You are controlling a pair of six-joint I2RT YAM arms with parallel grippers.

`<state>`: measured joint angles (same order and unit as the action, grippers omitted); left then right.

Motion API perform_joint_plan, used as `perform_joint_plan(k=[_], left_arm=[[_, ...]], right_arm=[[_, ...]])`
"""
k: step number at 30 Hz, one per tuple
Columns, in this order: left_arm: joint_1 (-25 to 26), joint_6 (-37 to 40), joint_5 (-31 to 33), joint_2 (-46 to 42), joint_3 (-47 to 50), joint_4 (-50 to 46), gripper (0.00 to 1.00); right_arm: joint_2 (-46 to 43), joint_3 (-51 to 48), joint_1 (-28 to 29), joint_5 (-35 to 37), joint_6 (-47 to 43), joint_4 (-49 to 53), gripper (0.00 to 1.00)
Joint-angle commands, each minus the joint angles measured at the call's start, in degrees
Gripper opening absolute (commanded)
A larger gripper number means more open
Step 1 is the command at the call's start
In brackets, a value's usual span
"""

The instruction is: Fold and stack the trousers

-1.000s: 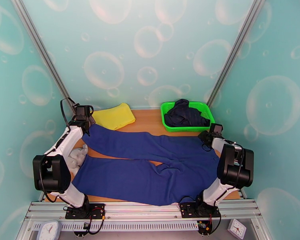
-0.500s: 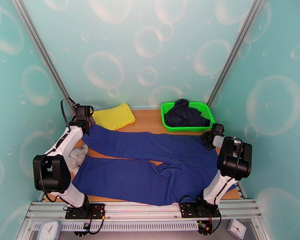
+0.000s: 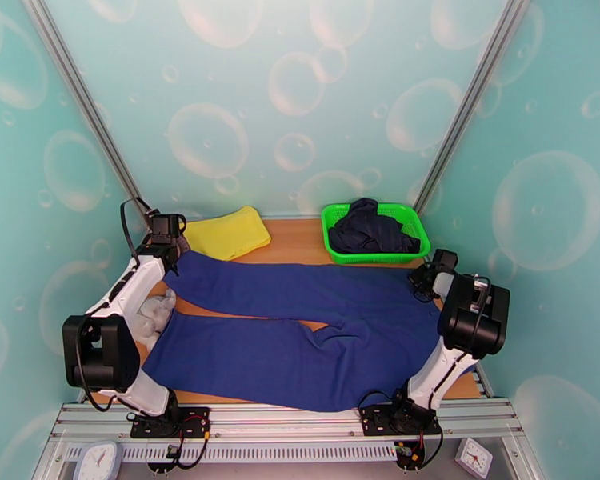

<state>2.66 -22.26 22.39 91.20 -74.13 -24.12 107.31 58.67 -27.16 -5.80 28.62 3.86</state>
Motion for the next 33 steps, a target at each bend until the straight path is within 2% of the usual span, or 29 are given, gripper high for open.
perform_joint_plan(k=[1,5,9,13,19,23,28,30,33], left_arm=[[-0.1,0.5,-0.6,-2.8,1.1,1.2,0.0],[-0.1,0.7,-0.2,-4.7,2.7,1.6,0.0],[-0.1,0.3,-1.5,-5.2,2.2,1.5,0.0],[0.0,0.3,-2.2,-6.0,1.6,1.4,0.0],[0.2,-0.8,-4.9,-6.7,2.4,2.8,0.0],[0.6,-1.4,-6.5,-7.1,2.9,4.0,0.0],[0.7,-1.3,-7.6,-7.3,3.9,5.3,0.0],[0.6,-1.3,-7.9,-7.4,4.5,5.9,0.0],[0.7,-0.9,-7.6,-7.4,4.5,6.0,0.0]], right_arm=[[-3.6,-3.2,-0.4,-2.4,-0.5,1.2,0.05],[-7.7,-4.9,-0.6,-1.3,-1.0,4.0,0.06],[-10.3,-11.1,-0.6,-1.6,-0.8,5.0,0.08],[-14.3,-18.6,0.8,0.1,-1.0,4.4,0.13],[-18.9,-20.7,0.2,0.8,-0.6,8.3,0.2],[-25.6,-24.3,-0.8,-3.0,1.9,10.1,0.2],[-37.0,-23.1,-0.7,3.1,1.7,15.5,0.23],[-38.6,-19.9,-0.9,5.7,1.1,13.9,0.28],[-33.6,-13.6,-1.3,5.5,-1.5,9.7,0.45]])
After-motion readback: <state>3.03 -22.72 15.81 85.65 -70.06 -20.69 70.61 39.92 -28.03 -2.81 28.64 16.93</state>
